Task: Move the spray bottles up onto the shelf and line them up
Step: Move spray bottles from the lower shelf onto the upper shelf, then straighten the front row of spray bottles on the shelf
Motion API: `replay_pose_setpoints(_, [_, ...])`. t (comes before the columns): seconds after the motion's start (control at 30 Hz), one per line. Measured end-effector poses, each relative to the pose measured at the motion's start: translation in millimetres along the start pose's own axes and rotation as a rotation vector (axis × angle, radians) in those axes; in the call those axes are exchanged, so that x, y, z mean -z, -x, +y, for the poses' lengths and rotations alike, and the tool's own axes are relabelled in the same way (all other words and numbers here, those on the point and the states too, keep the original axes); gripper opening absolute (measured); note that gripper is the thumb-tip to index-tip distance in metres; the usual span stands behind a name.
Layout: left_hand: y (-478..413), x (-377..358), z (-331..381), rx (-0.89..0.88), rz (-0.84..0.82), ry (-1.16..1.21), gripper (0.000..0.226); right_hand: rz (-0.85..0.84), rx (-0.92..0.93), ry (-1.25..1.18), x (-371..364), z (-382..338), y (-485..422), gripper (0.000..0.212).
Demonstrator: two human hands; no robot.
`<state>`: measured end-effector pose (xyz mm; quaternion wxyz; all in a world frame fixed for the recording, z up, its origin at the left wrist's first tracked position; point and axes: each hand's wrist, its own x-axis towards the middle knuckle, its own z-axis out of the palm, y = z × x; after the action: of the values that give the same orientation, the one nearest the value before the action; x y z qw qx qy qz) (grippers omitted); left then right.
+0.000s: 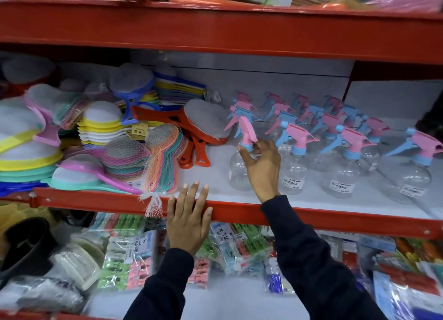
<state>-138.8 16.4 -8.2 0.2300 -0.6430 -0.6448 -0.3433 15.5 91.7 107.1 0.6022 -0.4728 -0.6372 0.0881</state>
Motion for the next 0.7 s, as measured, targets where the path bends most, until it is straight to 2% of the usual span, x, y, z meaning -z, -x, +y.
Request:
replay_pose_setpoints(0.23, [1, 1, 0, 0.001, 0.004, 0.016, 0.047, -0.001, -0.067, 0.035, 6, -1, 2, 0.029])
replay_pose_setpoints(0.5, [2, 12, 11, 0.085, -0.073, 0.101, 0.049, -0.148, -0.087, -0.056, 23, 4, 12, 0.034])
replay_pose_setpoints(0.63, [-11, 27, 33, 0.159, -0.067, 0.22, 0.053, -0.236, -0.164, -0.126, 41, 3, 33, 0.047])
replay_pose_setpoints(0.7, [-29, 36, 49, 0.181, -0.115, 0.322, 0.057, -0.292, -0.192, -0.124, 48, 0, 41, 0.047])
